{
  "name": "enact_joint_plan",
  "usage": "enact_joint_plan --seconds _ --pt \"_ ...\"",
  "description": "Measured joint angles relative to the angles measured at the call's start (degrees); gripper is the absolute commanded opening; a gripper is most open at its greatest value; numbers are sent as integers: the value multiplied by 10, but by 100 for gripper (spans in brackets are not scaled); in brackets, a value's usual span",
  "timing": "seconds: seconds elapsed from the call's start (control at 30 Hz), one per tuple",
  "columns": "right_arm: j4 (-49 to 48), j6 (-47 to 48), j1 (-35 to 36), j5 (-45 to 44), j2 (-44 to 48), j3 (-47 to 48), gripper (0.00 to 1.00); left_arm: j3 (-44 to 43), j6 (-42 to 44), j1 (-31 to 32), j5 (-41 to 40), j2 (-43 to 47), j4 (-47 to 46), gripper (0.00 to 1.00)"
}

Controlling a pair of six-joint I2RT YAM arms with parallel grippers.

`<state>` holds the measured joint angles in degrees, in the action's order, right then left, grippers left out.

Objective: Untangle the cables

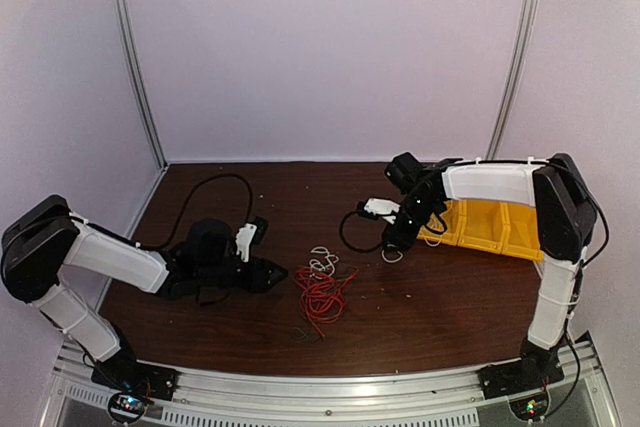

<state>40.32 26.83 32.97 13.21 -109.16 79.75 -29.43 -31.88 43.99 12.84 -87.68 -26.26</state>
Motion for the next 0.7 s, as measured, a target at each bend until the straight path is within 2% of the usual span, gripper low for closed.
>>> enact_joint_plan --seconds 0.23,0.33,0.37,0.57,0.7 --pt "-4 -2 -20 -7 -62 31 39 0 -3 0 -1 0 -4 51" --pt "-3 -3 -33 -6 -82 45 36 0 -6 0 -1 0 -7 50" --pt "-3 -3 -38 -5 -87 48 33 0 -7 0 -1 0 -8 50" --pt "3 2 -54 9 -97 59 2 0 -8 0 -1 0 -12 50" --pt "10 5 -55 18 -97 59 0 0 -8 0 -1 -1 -14 50"
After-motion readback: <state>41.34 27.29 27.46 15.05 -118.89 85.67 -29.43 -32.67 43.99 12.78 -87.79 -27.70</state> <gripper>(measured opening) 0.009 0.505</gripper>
